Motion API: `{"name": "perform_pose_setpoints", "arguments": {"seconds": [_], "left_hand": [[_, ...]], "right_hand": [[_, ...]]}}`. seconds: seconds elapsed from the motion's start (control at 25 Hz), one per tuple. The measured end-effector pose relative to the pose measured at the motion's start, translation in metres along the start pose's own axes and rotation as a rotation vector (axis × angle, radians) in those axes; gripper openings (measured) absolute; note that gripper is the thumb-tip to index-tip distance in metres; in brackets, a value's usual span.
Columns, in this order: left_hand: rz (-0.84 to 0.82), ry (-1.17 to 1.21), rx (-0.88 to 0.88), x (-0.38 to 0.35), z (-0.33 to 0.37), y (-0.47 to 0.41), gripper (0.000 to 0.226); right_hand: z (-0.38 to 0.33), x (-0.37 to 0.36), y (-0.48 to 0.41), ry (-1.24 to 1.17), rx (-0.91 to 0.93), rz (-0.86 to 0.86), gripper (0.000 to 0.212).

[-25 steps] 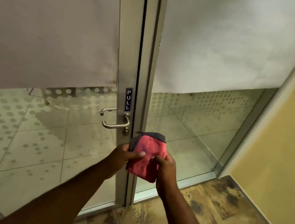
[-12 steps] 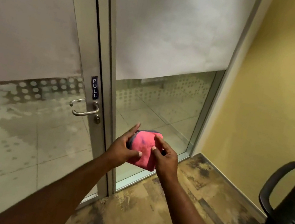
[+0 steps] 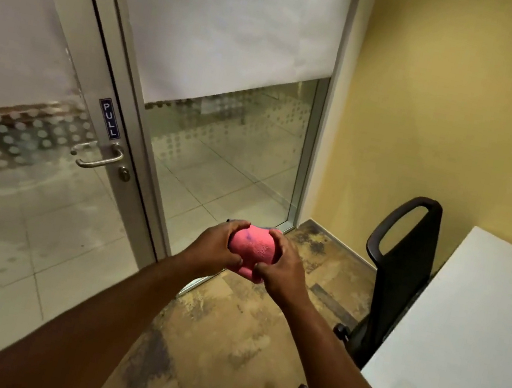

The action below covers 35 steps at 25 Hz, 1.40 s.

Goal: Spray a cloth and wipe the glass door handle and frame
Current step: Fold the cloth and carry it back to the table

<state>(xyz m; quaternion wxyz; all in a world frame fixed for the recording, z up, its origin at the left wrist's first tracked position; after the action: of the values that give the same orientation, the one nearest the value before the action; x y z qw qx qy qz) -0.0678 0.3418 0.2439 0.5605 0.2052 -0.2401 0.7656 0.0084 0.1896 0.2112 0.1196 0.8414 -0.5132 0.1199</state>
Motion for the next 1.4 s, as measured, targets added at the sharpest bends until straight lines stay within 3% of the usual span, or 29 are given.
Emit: {"name": "perform_pose_setpoints", "arguments": {"seconds": [0.2, 0.28, 0.52, 0.68, 0.76, 0.84, 0.92, 1.08, 1.28, 1.4], "left_hand": [[-0.093, -0.138, -0.067, -0.056, 0.023, -0.008, 0.050], [-0.117, -0.128, -0.100, -0.073, 0.026, -0.016, 0.049], [-0.392, 0.507, 0.142, -0.150, 0.027, -0.029, 0.067], [-0.503, 0.610, 0.223, -0.220, 0.042, -0.026, 0.038], [-0.516, 0.556, 0.214, -0.251, 0.051, -0.027, 0.023], [-0.561, 0.513, 0.191, -0.280, 0.057, -0.031, 0.017], [-0.633, 0.486, 0.173, -0.307, 0.059, -0.034, 0.013], [-0.787, 0.374, 0.111, -0.358, 0.061, -0.037, 0.013], [-0.784, 0.248, 0.072, -0.408, 0.052, -0.032, 0.069], [-0.824, 0.121, -0.022, -0.429, 0.048, -0.024, 0.070]], "right_hand": [[0.045, 0.053, 0.024, -0.008, -0.105, 0.104, 0.047], [0.061, 0.069, 0.031, -0.054, -0.156, 0.130, 0.040], [0.118, 0.117, 0.054, -0.431, -0.427, 0.309, 0.029], [0.158, 0.139, 0.074, -0.603, -0.517, 0.403, 0.024], [0.177, 0.153, 0.085, -0.535, -0.576, 0.463, 0.029], [0.196, 0.166, 0.095, -0.311, -0.642, 0.531, 0.048], [0.214, 0.179, 0.104, -0.123, -0.672, 0.617, 0.049], [0.229, 0.194, 0.117, -0.158, -0.699, 0.749, 0.048], [0.264, 0.198, 0.122, -0.080, -0.866, 0.937, 0.039], [0.285, 0.197, 0.122, 0.058, -0.922, 0.956, 0.040]]}}
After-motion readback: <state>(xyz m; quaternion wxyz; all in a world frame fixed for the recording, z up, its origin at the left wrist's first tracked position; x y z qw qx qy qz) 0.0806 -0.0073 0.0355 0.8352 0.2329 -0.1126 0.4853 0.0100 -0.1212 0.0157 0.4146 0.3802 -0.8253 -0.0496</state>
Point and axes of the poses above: each hand's wrist, its own y-axis away from the middle knuckle, its own x-axis out of the back of the hand, z = x × y, the point moved 4 cm from there along -y, towards the middle knuckle, and after that the axes turned 11 degrees about -x, right-handed, at the moved point
